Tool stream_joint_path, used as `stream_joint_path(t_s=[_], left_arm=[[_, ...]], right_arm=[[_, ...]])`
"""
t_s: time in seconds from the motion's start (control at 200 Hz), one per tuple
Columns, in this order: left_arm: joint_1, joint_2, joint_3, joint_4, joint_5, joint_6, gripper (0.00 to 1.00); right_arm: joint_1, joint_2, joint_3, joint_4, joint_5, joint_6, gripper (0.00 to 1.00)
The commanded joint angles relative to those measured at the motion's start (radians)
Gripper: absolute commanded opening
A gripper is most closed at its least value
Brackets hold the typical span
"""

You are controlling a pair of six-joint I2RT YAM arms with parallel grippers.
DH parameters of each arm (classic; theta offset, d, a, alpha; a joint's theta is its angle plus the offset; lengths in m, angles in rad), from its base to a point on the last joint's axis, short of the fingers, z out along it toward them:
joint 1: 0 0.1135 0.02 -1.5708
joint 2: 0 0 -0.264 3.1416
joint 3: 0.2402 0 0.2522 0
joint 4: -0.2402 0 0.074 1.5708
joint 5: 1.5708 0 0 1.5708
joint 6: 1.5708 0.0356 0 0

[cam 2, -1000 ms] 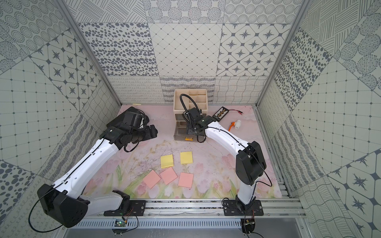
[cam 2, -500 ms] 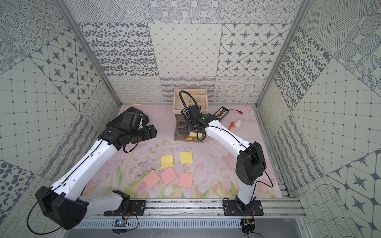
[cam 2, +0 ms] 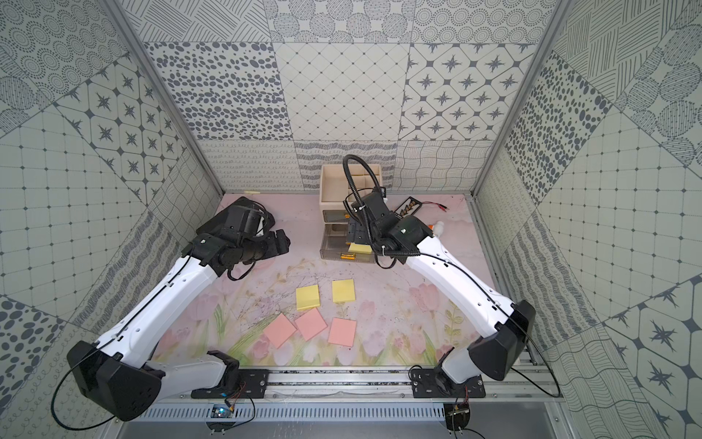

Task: Please put the sticky notes in the drawer by color
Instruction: Place the sticky notes in the drawer.

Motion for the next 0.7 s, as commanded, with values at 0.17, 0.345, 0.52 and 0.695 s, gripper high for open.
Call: stream_joint_path(t_s=[0.17, 0.345, 0.52, 0.695], left_arm=[[0.003, -0.04, 0.027, -0.054, -0.01, 0.022, 0.92], [0.002, -0.098, 0.018, -0.089, -0.026, 0.012, 0.92], [0.003, -0.153, 0.011, -0.115, -0.035, 0.002, 0.92], [0.003, -0.162, 0.018, -0.142, -0.052, 0.003, 0.92]], right_arm=[[0.195, 0.073, -0.269, 0.017, -0.003, 0.198, 0.99], [0.221, 0.168, -0.302, 0.084, -0.03, 0.232, 0.99], [0.222, 0.265, -0.298, 0.18, -0.054, 0.2, 0.99], [0.222, 0.378, -0.242, 0.205, -0.07, 0.118, 0.99]])
